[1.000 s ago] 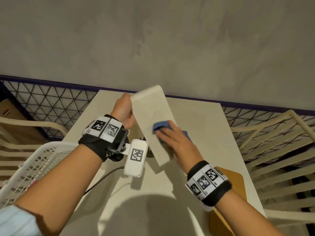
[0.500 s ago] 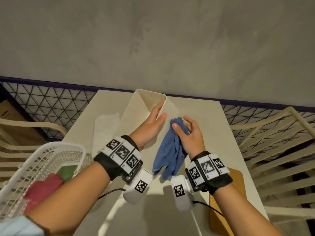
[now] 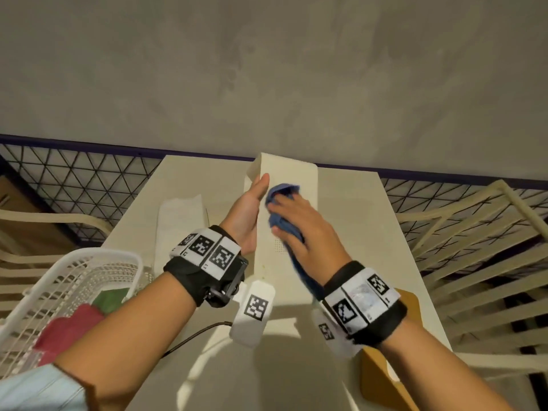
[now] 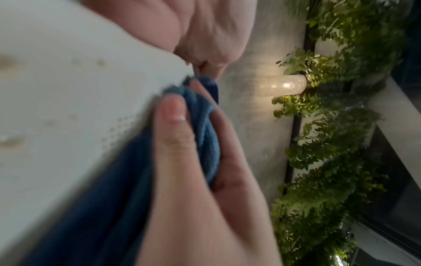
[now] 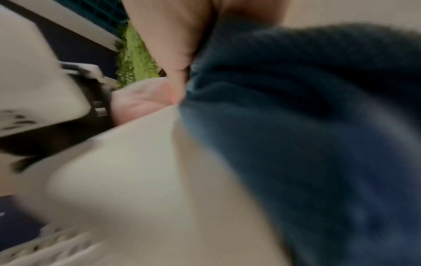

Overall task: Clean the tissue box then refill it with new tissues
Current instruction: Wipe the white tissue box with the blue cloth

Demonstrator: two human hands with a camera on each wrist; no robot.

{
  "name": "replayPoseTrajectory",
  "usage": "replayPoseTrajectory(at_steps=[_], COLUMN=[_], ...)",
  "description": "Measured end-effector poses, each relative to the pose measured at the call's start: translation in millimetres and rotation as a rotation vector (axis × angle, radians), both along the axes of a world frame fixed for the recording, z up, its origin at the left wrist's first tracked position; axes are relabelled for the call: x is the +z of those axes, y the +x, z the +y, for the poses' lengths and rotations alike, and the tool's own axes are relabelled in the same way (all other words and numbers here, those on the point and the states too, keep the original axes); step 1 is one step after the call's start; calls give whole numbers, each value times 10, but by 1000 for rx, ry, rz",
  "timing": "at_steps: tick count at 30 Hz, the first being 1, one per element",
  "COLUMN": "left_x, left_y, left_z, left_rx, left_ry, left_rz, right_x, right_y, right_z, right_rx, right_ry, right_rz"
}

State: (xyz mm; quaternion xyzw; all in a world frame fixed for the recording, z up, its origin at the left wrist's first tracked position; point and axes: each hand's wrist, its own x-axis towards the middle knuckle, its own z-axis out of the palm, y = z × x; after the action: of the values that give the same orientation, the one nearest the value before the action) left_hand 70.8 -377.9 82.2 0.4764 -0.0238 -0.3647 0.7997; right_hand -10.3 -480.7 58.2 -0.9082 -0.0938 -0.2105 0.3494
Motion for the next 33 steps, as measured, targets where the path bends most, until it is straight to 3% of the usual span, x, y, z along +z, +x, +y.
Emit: replayPoseTrajectory(at_steps=[3,5,7,10,13,17,19,22,26,30,31,33], left_x=[68,115,117,155,187,131,75,30,-147,-215,-205,-120], left_y=[115,147,169,185,192,187,182,79,-106,-216,-208,-188], left_z=[64,90,110,120,105,101,97,90,58,11,8,18], left_rx=[88,113,160,223,315,488,350,36,-127,-139,-131,-110], left_ry=[-39,-97,-122,-122,-57,76,95,21,195,53,14,-23], left_rz=[-121,-128,-129,-143,-202,-249,-207,-115,-211,-88,-16,106], right_x=[-141,-205,-237,-239,-205,-189,-204,-201,-237,-102,-83,-84], right_y=[-148,-181,-158,-132,-105,-60,-10,22,45,10,-21,-129], right_z=[116,-45,-172,-196,-220,-246,-274,-305,-278,-78,-7,143], right_rx=[249,238,66,-217,-240,-183,-221,-267,-337,-269,-191,2], right_ry=[-163,-236,-106,370,755,596,599,796,955,903,797,407], right_rz=[-15,10,24,121,364,498,442,363,376,343,327,264])
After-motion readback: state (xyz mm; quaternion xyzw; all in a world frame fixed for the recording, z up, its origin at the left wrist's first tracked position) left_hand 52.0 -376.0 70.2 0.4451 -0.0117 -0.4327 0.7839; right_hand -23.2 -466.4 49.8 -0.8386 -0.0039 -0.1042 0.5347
